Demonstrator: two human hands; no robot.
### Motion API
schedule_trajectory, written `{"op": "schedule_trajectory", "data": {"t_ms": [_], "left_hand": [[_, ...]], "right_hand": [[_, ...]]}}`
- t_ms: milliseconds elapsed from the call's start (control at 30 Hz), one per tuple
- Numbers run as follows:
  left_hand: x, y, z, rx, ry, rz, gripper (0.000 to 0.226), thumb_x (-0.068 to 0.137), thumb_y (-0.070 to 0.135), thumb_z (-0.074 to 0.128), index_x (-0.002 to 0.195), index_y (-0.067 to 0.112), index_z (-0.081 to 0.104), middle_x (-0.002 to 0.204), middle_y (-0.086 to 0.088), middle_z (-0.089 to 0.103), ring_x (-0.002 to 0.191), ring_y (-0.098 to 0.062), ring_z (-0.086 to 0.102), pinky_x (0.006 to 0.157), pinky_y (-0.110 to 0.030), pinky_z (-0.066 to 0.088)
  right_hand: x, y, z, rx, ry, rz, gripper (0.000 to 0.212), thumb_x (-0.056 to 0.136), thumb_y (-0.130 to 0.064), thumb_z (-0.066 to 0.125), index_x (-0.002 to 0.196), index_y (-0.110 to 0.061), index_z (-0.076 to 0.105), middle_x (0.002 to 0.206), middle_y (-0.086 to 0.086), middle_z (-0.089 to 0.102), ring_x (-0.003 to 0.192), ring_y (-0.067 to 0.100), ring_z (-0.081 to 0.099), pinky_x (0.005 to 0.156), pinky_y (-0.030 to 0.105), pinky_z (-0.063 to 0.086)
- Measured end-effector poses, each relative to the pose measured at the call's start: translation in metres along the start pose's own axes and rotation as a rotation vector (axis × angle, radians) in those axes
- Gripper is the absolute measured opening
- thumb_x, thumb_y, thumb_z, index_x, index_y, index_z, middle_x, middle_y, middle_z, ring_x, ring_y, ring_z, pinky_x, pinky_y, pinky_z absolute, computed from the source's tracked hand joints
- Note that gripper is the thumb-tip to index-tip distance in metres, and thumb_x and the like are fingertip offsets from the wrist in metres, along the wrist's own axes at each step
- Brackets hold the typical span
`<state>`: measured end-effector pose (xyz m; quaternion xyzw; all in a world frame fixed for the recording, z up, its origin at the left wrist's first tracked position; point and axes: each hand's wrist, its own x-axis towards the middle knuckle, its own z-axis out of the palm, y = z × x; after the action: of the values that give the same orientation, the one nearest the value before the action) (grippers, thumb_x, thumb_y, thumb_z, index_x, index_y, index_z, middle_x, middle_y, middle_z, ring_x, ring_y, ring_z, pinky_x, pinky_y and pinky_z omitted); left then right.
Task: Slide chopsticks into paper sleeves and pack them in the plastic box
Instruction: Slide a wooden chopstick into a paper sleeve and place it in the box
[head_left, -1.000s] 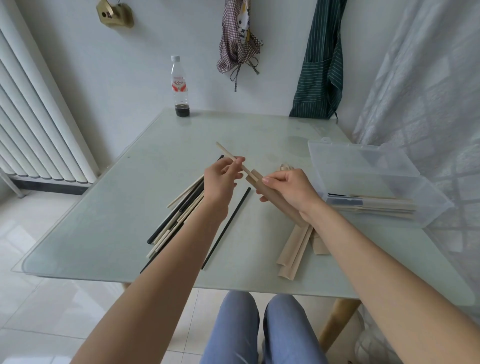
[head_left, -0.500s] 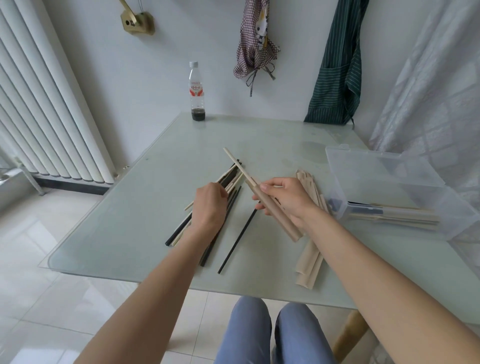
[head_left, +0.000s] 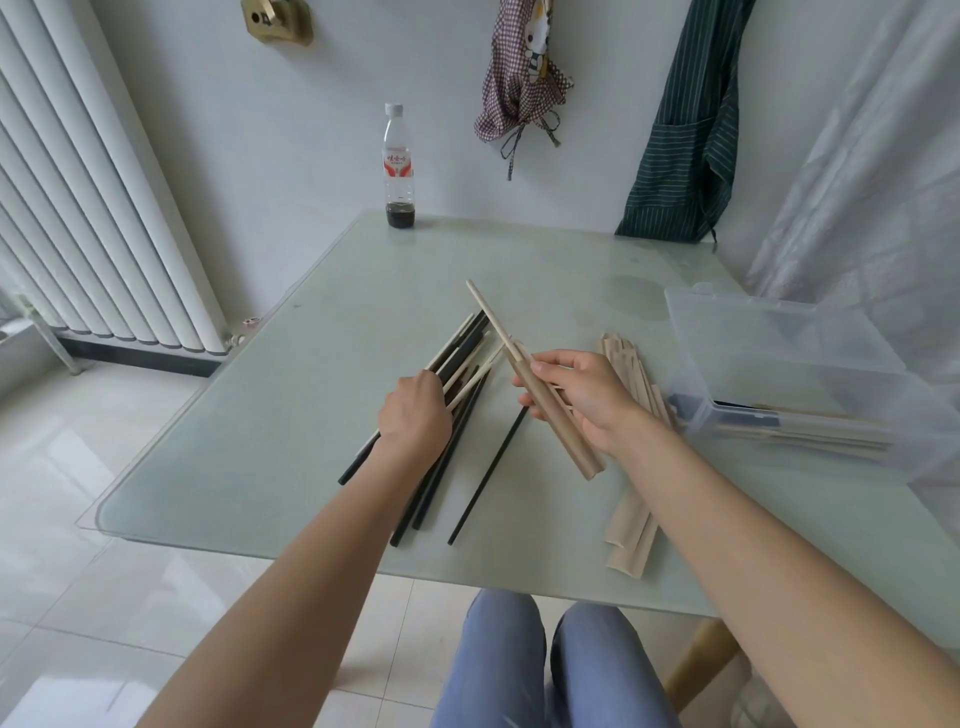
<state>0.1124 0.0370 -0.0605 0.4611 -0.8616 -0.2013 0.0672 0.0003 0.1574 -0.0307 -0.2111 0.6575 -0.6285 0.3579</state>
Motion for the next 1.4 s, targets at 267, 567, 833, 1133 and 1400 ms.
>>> {"op": "schedule_trajectory", "data": {"t_ms": [267, 567, 833, 1133, 1400], "left_hand": [[-0.013, 0.015, -0.008, -0.209, 0.024, 0.039, 0.02, 0.09, -0.01, 0.033, 0.106, 0.0, 0.039, 0.099, -0.02, 0.052, 0.086, -0.036, 0.053, 0.065, -0.038, 0.036], [-0.021, 0.043, -0.007, -0.86, 0.146, 0.242, 0.019, 0.099, 0.006, 0.032, 0.11, 0.012, 0.047, 0.086, -0.001, 0.061, 0.08, -0.019, 0.053, 0.074, -0.028, 0.038], [-0.021, 0.074, -0.004, -1.52, -0.299, -0.101, 0.022, 0.097, 0.002, 0.032, 0.11, 0.012, 0.046, 0.07, -0.007, 0.049, 0.054, -0.01, 0.041, 0.053, -0.02, 0.034], [-0.024, 0.087, -0.003, -2.033, -0.469, -0.037, 0.012, 0.104, 0.013, 0.031, 0.11, 0.005, 0.038, 0.084, -0.032, 0.066, 0.074, -0.032, 0.071, 0.074, -0.033, 0.058], [-0.013, 0.094, 0.007, -1.925, -0.182, 0.009, 0.019, 0.104, 0.017, 0.029, 0.089, 0.017, 0.04, 0.097, -0.013, 0.066, 0.085, -0.019, 0.07, 0.079, -0.031, 0.054]], "right_hand": [[0.001, 0.001, -0.006, -0.016, 0.104, -0.037, 0.011, 0.094, -0.012, 0.054, 0.085, -0.012, 0.06, 0.078, 0.008, 0.066, 0.054, 0.014, 0.061, 0.048, 0.02, 0.05], [0.0, 0.004, -0.031, -0.064, 0.24, -0.062, 0.017, 0.092, -0.005, 0.053, 0.107, -0.001, 0.059, 0.076, 0.006, 0.063, 0.057, 0.015, 0.058, 0.048, 0.019, 0.051], [-0.012, 0.0, -0.045, -0.063, 0.162, -0.087, 0.009, 0.091, -0.003, 0.055, 0.095, -0.01, 0.059, 0.079, 0.006, 0.066, 0.064, 0.019, 0.063, 0.061, 0.029, 0.053], [-0.016, -0.001, -0.056, -0.001, 0.131, -0.074, 0.009, 0.09, -0.005, 0.058, 0.088, -0.014, 0.06, 0.076, 0.006, 0.065, 0.05, 0.009, 0.063, 0.054, 0.023, 0.052], [-0.018, -0.002, -0.06, -0.069, 0.095, -0.044, 0.008, 0.091, -0.008, 0.057, 0.084, -0.011, 0.059, 0.074, 0.008, 0.065, 0.05, 0.012, 0.063, 0.054, 0.025, 0.05]]}}
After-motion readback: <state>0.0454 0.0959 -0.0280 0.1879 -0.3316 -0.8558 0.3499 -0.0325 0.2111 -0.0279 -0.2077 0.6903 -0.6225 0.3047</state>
